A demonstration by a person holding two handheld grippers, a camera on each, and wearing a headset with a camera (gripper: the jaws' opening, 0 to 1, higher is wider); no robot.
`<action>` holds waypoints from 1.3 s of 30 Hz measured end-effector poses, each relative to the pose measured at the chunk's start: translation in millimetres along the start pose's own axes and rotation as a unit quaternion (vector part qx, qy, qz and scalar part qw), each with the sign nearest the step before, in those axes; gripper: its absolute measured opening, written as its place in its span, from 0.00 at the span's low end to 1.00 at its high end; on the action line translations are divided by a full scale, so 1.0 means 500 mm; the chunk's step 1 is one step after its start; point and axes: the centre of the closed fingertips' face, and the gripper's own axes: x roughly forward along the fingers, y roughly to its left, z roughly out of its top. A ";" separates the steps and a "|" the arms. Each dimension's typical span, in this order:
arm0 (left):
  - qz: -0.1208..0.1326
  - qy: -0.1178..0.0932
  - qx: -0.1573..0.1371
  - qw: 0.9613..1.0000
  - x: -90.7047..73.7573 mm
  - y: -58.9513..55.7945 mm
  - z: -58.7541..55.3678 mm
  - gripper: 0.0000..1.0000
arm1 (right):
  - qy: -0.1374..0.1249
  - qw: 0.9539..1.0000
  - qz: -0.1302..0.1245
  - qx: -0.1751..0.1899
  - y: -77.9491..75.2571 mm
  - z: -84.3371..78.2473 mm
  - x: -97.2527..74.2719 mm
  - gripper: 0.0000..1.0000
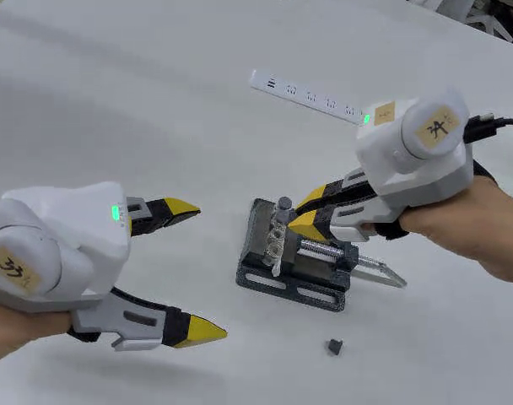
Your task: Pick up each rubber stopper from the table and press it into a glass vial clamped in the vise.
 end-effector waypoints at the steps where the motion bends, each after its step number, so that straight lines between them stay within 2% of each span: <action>1: 0.000 0.001 -0.001 1.000 0.001 0.001 -0.001 0.84 | 0.002 1.000 0.000 0.000 -0.002 -0.002 0.004 0.05; 9: -0.008 0.002 -0.002 1.000 0.011 0.003 -0.009 0.93 | 0.028 1.000 0.006 -0.005 -0.005 -0.019 0.027 0.05; 26: -0.008 -0.006 -0.009 1.000 0.011 -0.003 -0.002 0.91 | 0.046 0.999 0.012 -0.004 -0.012 -0.035 0.048 0.05; 34: -0.006 -0.009 -0.013 1.000 0.008 -0.005 -0.003 0.90 | 0.056 0.998 0.013 -0.015 -0.012 -0.036 0.050 0.05; 39: -0.005 -0.009 -0.014 1.000 0.007 -0.008 -0.003 0.89 | 0.072 0.997 0.010 -0.025 -0.007 -0.036 0.052 0.05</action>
